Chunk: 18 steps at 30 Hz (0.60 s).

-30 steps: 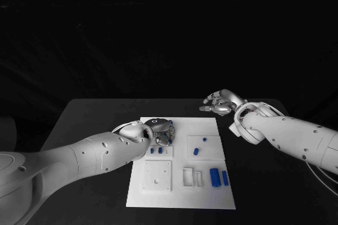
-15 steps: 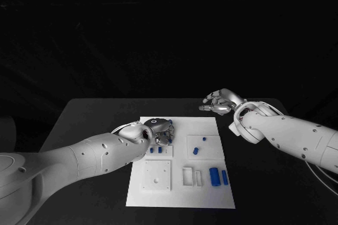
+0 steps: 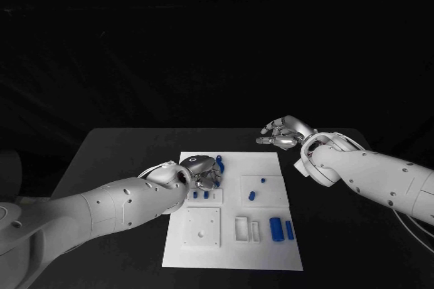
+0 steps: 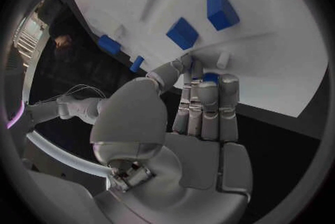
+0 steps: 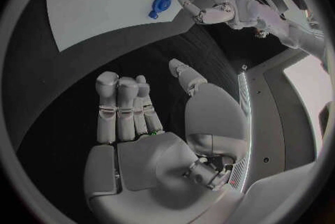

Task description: Assemble the parts on the task board

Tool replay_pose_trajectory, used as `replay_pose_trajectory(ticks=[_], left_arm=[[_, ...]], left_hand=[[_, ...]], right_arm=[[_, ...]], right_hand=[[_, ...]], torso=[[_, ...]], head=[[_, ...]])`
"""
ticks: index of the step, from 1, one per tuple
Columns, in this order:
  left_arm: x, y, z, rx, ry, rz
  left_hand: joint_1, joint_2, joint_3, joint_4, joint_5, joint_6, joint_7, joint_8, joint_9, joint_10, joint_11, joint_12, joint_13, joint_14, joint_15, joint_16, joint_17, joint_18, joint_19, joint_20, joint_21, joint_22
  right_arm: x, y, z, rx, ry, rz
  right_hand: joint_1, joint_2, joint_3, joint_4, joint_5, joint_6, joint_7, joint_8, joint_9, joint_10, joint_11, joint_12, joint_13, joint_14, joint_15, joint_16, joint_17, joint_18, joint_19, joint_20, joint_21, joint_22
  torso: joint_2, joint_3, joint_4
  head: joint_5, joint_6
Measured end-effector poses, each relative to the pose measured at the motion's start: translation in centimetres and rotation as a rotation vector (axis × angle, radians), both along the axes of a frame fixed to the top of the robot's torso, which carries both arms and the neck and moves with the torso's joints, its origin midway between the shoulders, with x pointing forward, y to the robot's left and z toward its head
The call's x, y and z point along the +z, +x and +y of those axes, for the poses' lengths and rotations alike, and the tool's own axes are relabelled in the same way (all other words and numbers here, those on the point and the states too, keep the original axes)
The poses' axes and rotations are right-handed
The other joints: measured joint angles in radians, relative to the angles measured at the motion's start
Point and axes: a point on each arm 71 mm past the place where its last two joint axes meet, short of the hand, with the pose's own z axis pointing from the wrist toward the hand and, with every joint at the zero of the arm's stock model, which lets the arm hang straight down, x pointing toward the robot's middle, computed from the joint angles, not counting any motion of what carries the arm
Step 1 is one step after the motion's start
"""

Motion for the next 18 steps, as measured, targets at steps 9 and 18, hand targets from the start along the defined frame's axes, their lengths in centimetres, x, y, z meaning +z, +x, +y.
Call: replay_pose_trajectory(ticks=[9, 18], left_arm=[[1.6, 0.1, 0.3, 0.031, -0.096, -0.003], [2.9, 0.0, 2.1, 0.064, -0.147, 0.013]], left_hand=[[-0.004, 0.004, 0.0, 0.0, 0.004, 0.001, -0.001, 0.004, 0.0, 0.001, 0.001, 0.0, 0.0, 0.002, -0.002, 0.0, 0.0, 0.0, 0.004, -0.004, 0.0, 0.0], [-0.004, 0.004, 0.0, 0.0, 0.004, 0.001, -0.001, 0.004, -0.002, 0.001, 0.001, 0.0, 0.0, 0.002, -0.002, 0.0, -0.001, 0.0, 0.004, -0.003, 0.0, 0.0]], right_arm=[[0.0, 0.0, 0.0, -0.001, 0.0, 0.0], [0.0, 0.0, -0.3, -0.004, -0.001, 0.0]], right_hand=[[0.0, 0.0, 0.0, 0.0, 0.0, 0.002, -0.002, 0.0, 0.0, 0.0, 0.0, 0.0, 0.0, 0.0, 0.0, 0.0, 0.0, 0.0, 0.0, 0.0, 0.0, 0.001], [0.0, 0.0, 0.0, 0.0, 0.001, 0.001, -0.001, 0.0, -0.001, 0.0, 0.0, 0.0, 0.0, 0.0, 0.0, 0.0, 0.0, 0.0, 0.0, 0.0, -0.001, 0.001]], torso=[[0.0, 0.0, 0.0013], [0.0, 0.0003, 0.0022]], head=[[0.003, 0.005], [0.008, 0.007]])
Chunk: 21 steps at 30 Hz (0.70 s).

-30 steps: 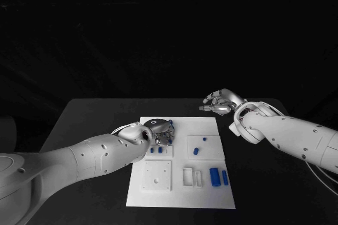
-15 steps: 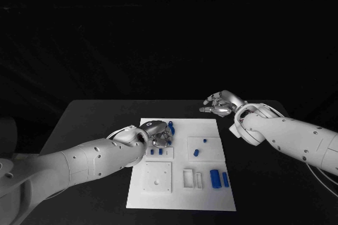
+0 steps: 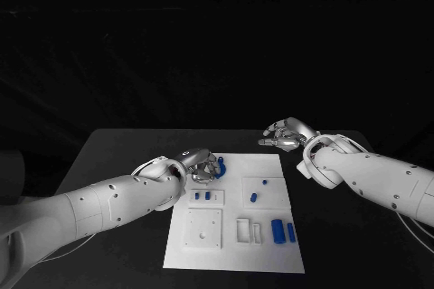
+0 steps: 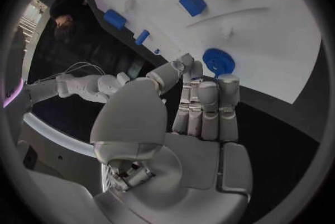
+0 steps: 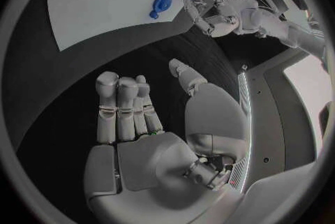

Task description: Assemble the parts on the task board

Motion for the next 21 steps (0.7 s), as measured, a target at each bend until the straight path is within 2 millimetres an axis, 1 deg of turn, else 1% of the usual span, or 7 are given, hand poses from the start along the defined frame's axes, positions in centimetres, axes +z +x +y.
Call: replay_pose_trajectory(ticks=[7, 9, 11, 17, 21], left_arm=[[0.2, -0.3, 2.4, 0.032, 0.013, 0.035], [0.1, -0.3, 3.0, 0.04, 0.019, 0.046], [0.0, -0.3, 3.4, 0.047, 0.025, 0.053], [-0.2, -0.2, 3.8, 0.055, 0.035, 0.071], [-0.3, 0.0, 3.6, 0.057, 0.041, 0.077]], left_hand=[[0.0, 0.0, 0.001, -0.001, 0.0, 0.0, 0.0, 0.0, 0.0, 0.0, 0.0, 0.0, 0.002, 0.0, 0.0, 0.0, 0.0, 0.0, 0.001, 0.002, 0.0, 0.0], [0.0, 0.0, 0.004, -0.004, 0.011, 0.002, -0.003, 0.0, 0.0, 0.004, -0.004, 0.0, 0.002, 0.0, 0.0, 0.0, -0.002, 0.0, 0.001, 0.002, 0.003, 0.0], [0.0, 0.0, 0.004, -0.004, 0.013, 0.004, -0.004, -0.001, 0.0, 0.004, -0.004, 0.0, 0.003, 0.0, 0.0, 0.0, -0.003, 0.0, 0.001, 0.002, 0.004, 0.0], [0.0, 0.0, 0.003, -0.006, 0.013, 0.006, -0.001, -0.004, 0.0, 0.004, -0.004, 0.0, 0.003, 0.0, 0.0, 0.0, -0.003, 0.0, 0.001, 0.002, 0.004, 0.0], [0.0, 0.0, 0.003, -0.006, 0.013, 0.006, -0.001, -0.004, 0.0, 0.004, -0.004, 0.0, 0.003, 0.003, -0.003, 0.0, -0.003, 0.0, 0.002, 0.002, 0.004, 0.0]], right_arm=[[0.0, 0.0, -0.2, -0.002, -0.001, 0.0], [0.0, 0.0, -0.2, -0.003, -0.001, 0.0], [0.0, 0.0, -0.3, -0.004, -0.001, 0.0], [0.0, 0.0, -0.3, -0.005, -0.002, 0.0], [0.0, 0.0, -0.2, -0.003, -0.001, 0.0]], right_hand=[[0.0, 0.0, 0.0, 0.0, 0.003, -0.003, 0.0, 0.0, 0.0, 0.0, 0.0, 0.0, 0.0, 0.0, 0.0, 0.0, 0.0, 0.0, 0.0, 0.0, -0.003, 0.0], [0.0, 0.0, 0.0, 0.0, 0.003, -0.002, 0.002, 0.0, 0.0, 0.0, 0.0, 0.0, 0.0, 0.0, 0.0, 0.0, 0.0, 0.0, 0.0, 0.0, -0.003, 0.0], [0.0, 0.0, 0.0, 0.0, 0.003, 0.0, 0.004, 0.0, 0.0, 0.0, 0.0, 0.0, 0.0, 0.0, 0.0, 0.0, 0.0, 0.0, 0.0, 0.0, -0.003, 0.0], [0.0, 0.0, 0.0, 0.0, 0.003, 0.0, 0.004, 0.0, 0.0, 0.0, 0.0, 0.0, 0.0, 0.0, 0.0, 0.0, 0.0, 0.0, 0.0, 0.0, -0.003, 0.0], [0.0, 0.0, 0.0, 0.0, 0.003, 0.0, 0.004, 0.0, 0.0, 0.0, 0.0, 0.0, 0.0, 0.0, 0.0, 0.0, 0.0, 0.0, 0.0, 0.0, -0.003, 0.0]], torso=[[0.0, 0.0, 0.0003], [0.0, 0.0, 0.0002], [0.0, 0.0, 0.0002], [0.0, -0.0019, 0.0003], [0.001, -0.0019, -0.0004]], head=[[0.002, 0.0], [0.002, 0.0], [0.003, -0.001], [0.004, -0.002], [0.006, -0.002]])
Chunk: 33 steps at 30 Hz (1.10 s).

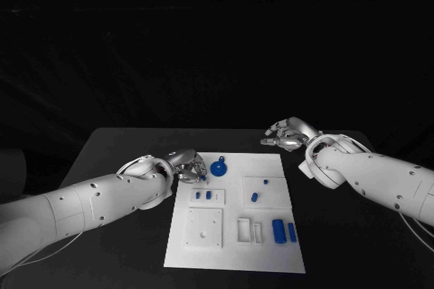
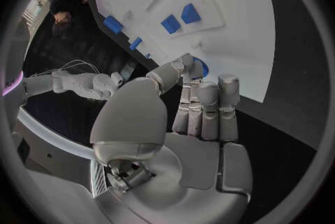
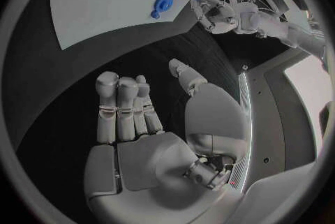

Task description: Assemble the parts on the task board

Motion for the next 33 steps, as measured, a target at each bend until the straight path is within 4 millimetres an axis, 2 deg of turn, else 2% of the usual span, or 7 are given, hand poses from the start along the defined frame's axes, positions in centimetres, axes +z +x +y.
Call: replay_pose_trajectory(ticks=[11, 33], left_arm=[[-0.6, 0.6, -0.3, 0.001, 0.028, 0.01], [-1.4, 0.6, -0.7, -0.022, 0.068, 0.044]], left_hand=[[0.0, 0.0, 0.0, 0.0, 0.0, 0.0, 0.0, -0.002, -0.003, 0.0, 0.0, 0.0, 0.0, 0.0, 0.0, 0.0, -0.001, 0.0, 0.001, 0.002, 0.0, 0.0], [0.0, -0.003, -0.001, -0.001, -0.002, -0.001, -0.001, 0.001, -0.003, 0.002, 0.002, -0.001, 0.003, 0.0, 0.0, 0.0, -0.002, 0.0, 0.001, 0.003, 0.0, 0.0]], right_arm=[[0.0, 0.0, 0.0, 0.0, 0.0, 0.0], [0.0, 0.0, 0.1, 0.001, 0.0, 0.0]], right_hand=[[0.0, 0.0, 0.0, 0.0, 0.0, 0.001, -0.001, 0.0, 0.0, 0.0, 0.0, 0.0, -0.001, 0.0, 0.0, 0.0, 0.0, 0.0, 0.002, -0.003, 0.0, 0.0], [0.0, 0.0, 0.0, 0.0, 0.0, 0.0, 0.0, 0.0, 0.0, 0.0, 0.0, -0.001, -0.001, 0.0, 0.0, 0.0, 0.0, 0.0, 0.0, -0.004, 0.0, 0.0]], torso=[[0.001, 0.0003, -0.0025], [0.001, 0.0012, -0.0025]], head=[[0.003, -0.003], [0.001, -0.01]])
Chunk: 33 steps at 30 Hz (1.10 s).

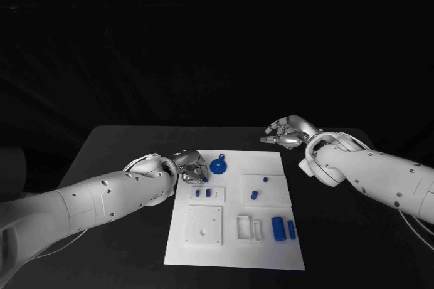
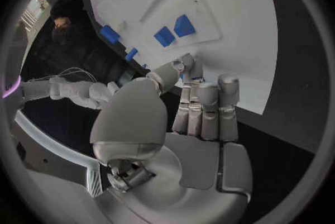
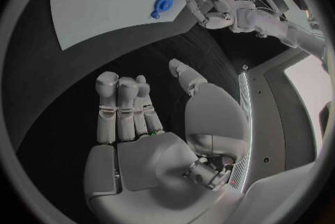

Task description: Assemble the parts on the task board

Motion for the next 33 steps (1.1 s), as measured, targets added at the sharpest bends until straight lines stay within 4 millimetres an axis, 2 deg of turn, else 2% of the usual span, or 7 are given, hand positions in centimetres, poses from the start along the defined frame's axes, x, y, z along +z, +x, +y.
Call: replay_pose_trajectory(ticks=[15, 18, 22, 29, 31, 33], left_arm=[[-0.16, 0.01, -0.52, -0.013, 0.019, -0.011], [-0.19, 0.0, -0.46, -0.012, 0.017, -0.01], [-0.37, -0.07, -0.35, -0.01, 0.02, -0.004], [-0.56, -0.13, -0.34, -0.01, 0.029, 0.014], [-0.55, -0.13, -0.33, -0.009, 0.03, 0.016], [-0.59, -0.15, -0.3, -0.007, 0.032, 0.019]], left_hand=[[0.001, -0.001, 0.0, 0.0, 0.0, 0.0, 0.001, -0.001, 0.0, 0.0, 0.0, -0.003, 0.001, 0.002, 0.002, 0.0, -0.001, 0.0, 0.002, -0.004, 0.0, 0.0], [0.001, -0.001, 0.0, 0.0, 0.0, -0.027, 0.02, -0.018, -0.009, 0.0, 0.0, -0.009, 0.0, 0.002, 0.002, 0.0, -0.001, 0.0, 0.002, -0.004, 0.0, 0.0], [-0.003, -0.005, 0.0, 0.0, -0.001, -0.055, 0.027, -0.033, -0.017, -0.001, 0.001, -0.014, -0.002, 0.002, 0.002, 0.0, -0.001, 0.0, 0.002, -0.004, 0.0, 0.0], [-0.005, -0.008, 0.0, 0.0, -0.015, -0.063, 0.027, -0.037, -0.019, -0.009, 0.009, -0.02, -0.002, -0.004, 0.007, 0.0, -0.002, -0.001, -0.002, -0.007, 0.0, 0.0], [-0.001, -0.017, 0.0, 0.0, -0.016, -0.067, 0.031, -0.038, -0.019, -0.01, 0.009, -0.02, -0.002, -0.006, 0.009, 0.0, -0.003, -0.001, -0.004, -0.006, 0.0, 0.0], [0.002, -0.03, 0.0, 0.0, -0.021, -0.097, 0.036, -0.053, -0.026, -0.012, 0.01, -0.021, -0.001, -0.008, 0.011, 0.0, -0.004, -0.001, -0.011, -0.002, 0.0, 0.0]], right_arm=[[0.0, 0.01, 0.01, 0.0, 0.0, 0.0], [-0.01, 0.02, -0.01, -0.001, 0.0, 0.0], [-0.02, 0.04, -0.01, -0.001, -0.001, 0.0], [-0.03, 0.07, -0.01, -0.002, -0.001, 0.0], [-0.03, 0.07, -0.01, -0.002, -0.001, 0.0], [-0.03, 0.07, -0.02, -0.002, -0.001, 0.0]], right_hand=[[0.0, 0.0, 0.0, 0.0, 0.0, -0.002, -0.002, 0.0, -0.001, 0.0, 0.0, 0.0, -0.001, 0.0, 0.0, 0.0, 0.0, 0.0, 0.0, 0.0, 0.0, 0.0], [0.0, 0.0, 0.0, 0.0, 0.0, -0.002, -0.002, 0.0, -0.001, 0.0, 0.0, 0.0, -0.001, 0.0, 0.0, 0.0, 0.0, 0.0, 0.0, 0.0, 0.0, 0.0], [0.0, 0.0, 0.0, 0.0, 0.0, -0.001, -0.002, 0.0, -0.001, 0.0, 0.0, 0.0, -0.001, 0.0, 0.0, 0.0, 0.0, 0.0, 0.0, 0.0, 0.0, 0.0], [0.0, 0.0, 0.0, 0.0, 0.0, -0.001, -0.002, 0.0, -0.001, 0.0, 0.0, 0.0, -0.001, 0.0, 0.0, 0.0, 0.0, 0.0, 0.0, 0.001, 0.0, 0.0], [0.0, 0.0, 0.0, 0.0, 0.0, -0.001, -0.003, 0.0, -0.001, 0.0, 0.0, 0.0, -0.001, 0.0, 0.0, 0.0, 0.0, 0.0, 0.0, 0.001, 0.0, 0.0], [0.0, 0.0, 0.0, 0.0, 0.0, 0.0, -0.003, 0.0, -0.001, 0.0, 0.0, 0.0, -0.001, 0.0, 0.0, 0.0, 0.0, 0.0, 0.0, 0.001, 0.0, 0.0]], torso=[[0.0, 0.0003, -0.0001], [0.0, 0.0003, -0.0006], [0.0, 0.0005, -0.0007], [0.0, 0.0015, -0.0009], [0.0, 0.0017, -0.0008], [0.0, 0.0018, -0.0008]], head=[[-0.001, -0.002], [0.0, -0.002], [-0.001, -0.002], [-0.002, -0.004], [-0.002, -0.005], [-0.002, -0.005]])
